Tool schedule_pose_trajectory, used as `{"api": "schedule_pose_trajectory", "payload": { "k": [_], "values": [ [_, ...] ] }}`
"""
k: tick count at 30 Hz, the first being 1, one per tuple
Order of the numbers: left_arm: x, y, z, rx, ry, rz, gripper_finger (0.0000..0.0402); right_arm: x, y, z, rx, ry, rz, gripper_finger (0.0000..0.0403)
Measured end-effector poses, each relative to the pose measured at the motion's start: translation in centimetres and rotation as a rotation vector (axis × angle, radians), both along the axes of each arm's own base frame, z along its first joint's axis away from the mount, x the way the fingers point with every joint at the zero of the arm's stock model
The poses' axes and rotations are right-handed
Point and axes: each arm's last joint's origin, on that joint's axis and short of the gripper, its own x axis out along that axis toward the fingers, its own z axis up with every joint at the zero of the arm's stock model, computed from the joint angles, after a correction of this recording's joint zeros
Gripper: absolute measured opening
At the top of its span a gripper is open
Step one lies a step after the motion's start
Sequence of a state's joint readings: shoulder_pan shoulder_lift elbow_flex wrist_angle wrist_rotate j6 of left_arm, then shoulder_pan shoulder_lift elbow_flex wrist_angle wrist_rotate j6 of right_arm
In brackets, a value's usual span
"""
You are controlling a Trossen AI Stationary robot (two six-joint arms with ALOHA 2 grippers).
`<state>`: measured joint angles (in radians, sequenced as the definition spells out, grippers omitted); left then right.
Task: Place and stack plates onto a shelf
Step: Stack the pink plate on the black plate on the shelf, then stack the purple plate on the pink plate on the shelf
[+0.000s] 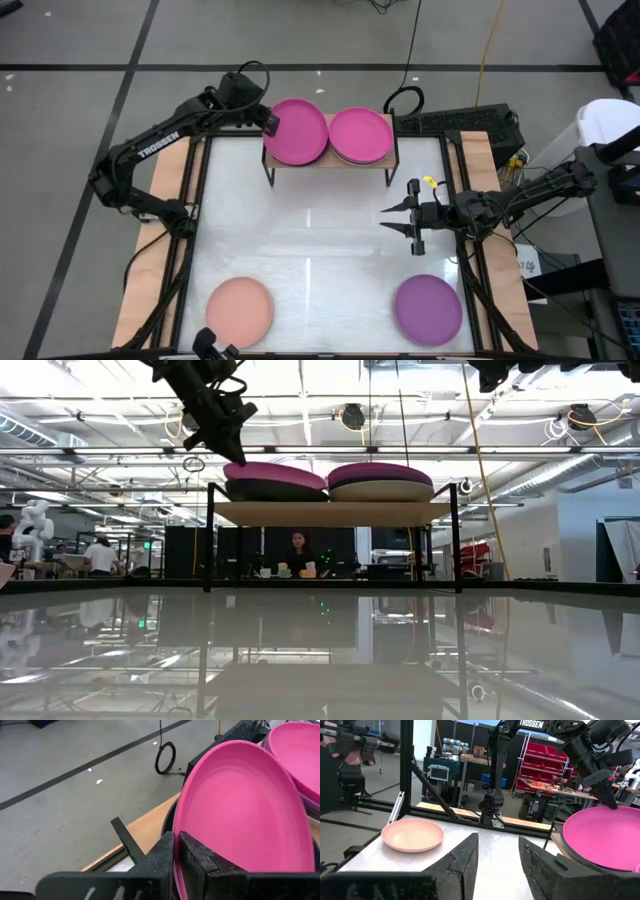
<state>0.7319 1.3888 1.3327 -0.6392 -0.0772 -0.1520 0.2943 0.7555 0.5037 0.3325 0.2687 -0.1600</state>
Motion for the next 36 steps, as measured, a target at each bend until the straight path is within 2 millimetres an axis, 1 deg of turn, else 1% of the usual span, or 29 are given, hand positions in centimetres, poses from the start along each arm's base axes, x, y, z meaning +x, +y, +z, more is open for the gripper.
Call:
{"api": "schedule_pose_trajectory", "payload": {
  "k": [3,10,13,15,18,21,23,25,27,30,34,36],
  "values": [
    [0.0,0.0,0.0,-0.003,-0.003,-0.006,0.0046,0.0,0.0,0.0,0.011,0.000,0.000,0.0125],
    [0.0,0.0,0.0,-0.003,-0.003,-0.006,0.0136,0.0,0.0,0.0,0.014,0.000,0.000,0.0125],
    [-0.2,-0.2,0.3,0.018,0.004,-0.024,0.0156,0.0,0.0,0.0,0.015,0.000,0.000,0.0125],
    [-0.8,-0.7,1.2,0.050,-0.018,-0.032,0.0160,0.0,0.0,0.1,0.023,-0.005,0.000,0.0125],
    [-2.1,-2.2,3.2,0.114,-0.074,-0.071,0.0161,0.0,0.0,0.3,0.019,-0.002,0.005,0.0125],
    [-3.3,-4.4,5.3,0.176,-0.148,-0.139,0.0161,0.1,0.0,1.0,0.008,0.029,0.006,0.0125],
    [-4.1,-6.2,6.1,0.221,-0.196,-0.184,0.0161,0.1,0.0,1.7,0.003,0.061,0.006,0.0125],
    [-4.8,-7.8,6.5,0.248,-0.235,-0.228,0.0161,0.1,0.1,2.4,0.002,0.103,0.006,0.0125],
    [-5.5,-9.3,6.2,0.256,-0.262,-0.266,0.0161,0.3,0.1,2.9,-0.001,0.151,0.006,0.0125],
    [-6.0,-11.4,5.2,0.260,-0.340,-0.322,0.0161,0.7,0.3,3.2,-0.024,0.270,0.033,0.0125],
    [-6.0,-13.5,2.6,0.262,-0.468,-0.409,0.0161,1.8,0.8,2.7,0.007,0.498,0.059,0.0125],
    [-5.8,-14.5,1.3,0.272,-0.548,-0.455,0.0161,2.3,1.1,1.9,0.044,0.625,0.083,0.0125]
  ]
}}
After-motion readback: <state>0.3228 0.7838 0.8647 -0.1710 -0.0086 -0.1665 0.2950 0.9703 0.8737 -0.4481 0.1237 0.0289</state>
